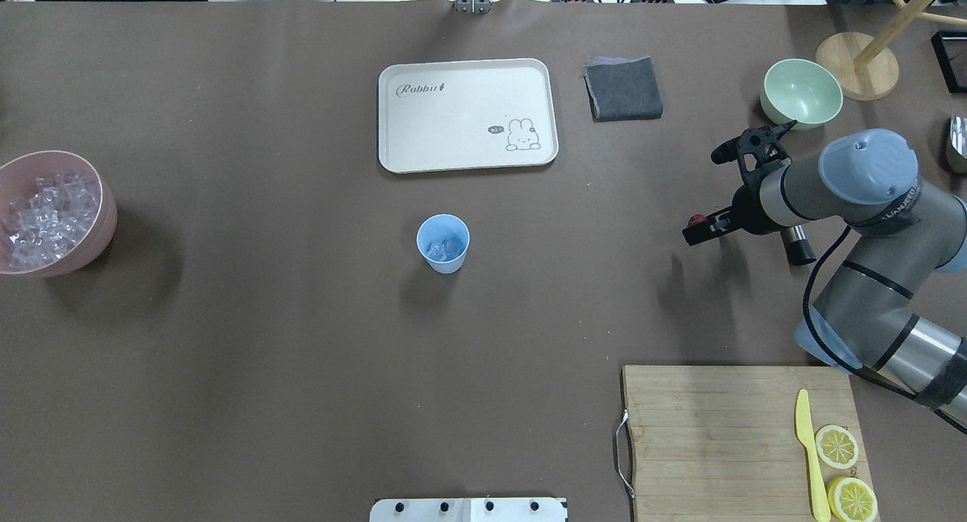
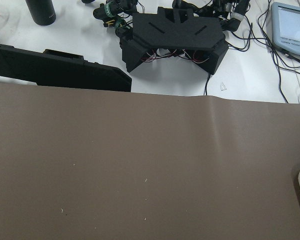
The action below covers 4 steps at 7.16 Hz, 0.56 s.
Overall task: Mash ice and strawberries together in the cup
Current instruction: 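Lower the right gripper and grasp the red strawberry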
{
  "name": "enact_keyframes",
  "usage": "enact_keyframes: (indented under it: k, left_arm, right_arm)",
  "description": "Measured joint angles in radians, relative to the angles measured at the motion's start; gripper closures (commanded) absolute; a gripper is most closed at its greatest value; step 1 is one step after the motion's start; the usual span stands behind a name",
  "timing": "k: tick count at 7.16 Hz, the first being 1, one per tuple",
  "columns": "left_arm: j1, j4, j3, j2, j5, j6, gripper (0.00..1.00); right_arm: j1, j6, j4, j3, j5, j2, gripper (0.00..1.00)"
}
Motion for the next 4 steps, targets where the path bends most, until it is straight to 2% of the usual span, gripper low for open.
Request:
enact_keyframes:
  k: [1, 2, 3, 4]
  left_arm:
    - [0.000, 0.000, 0.001, 0.001, 0.001, 0.000, 0.02]
    - [0.000, 0.000, 0.003, 0.001, 0.001, 0.000, 0.02]
    - [0.001, 0.000, 0.005, 0.001, 0.001, 0.000, 0.02]
    - [0.001, 0.000, 0.005, 0.001, 0.001, 0.000, 0.02]
  right_arm:
    - [-0.007, 0.001, 0.000, -0.004, -0.007, 0.005, 0.67]
    - [-0.012, 0.001, 0.000, -0.012, -0.015, 0.015, 0.88]
    - [-0.013, 0.001, 0.000, -0.024, -0.021, 0.025, 1.00]
    - [-0.014, 0.001, 0.000, -0.031, -0.025, 0.030, 1.00]
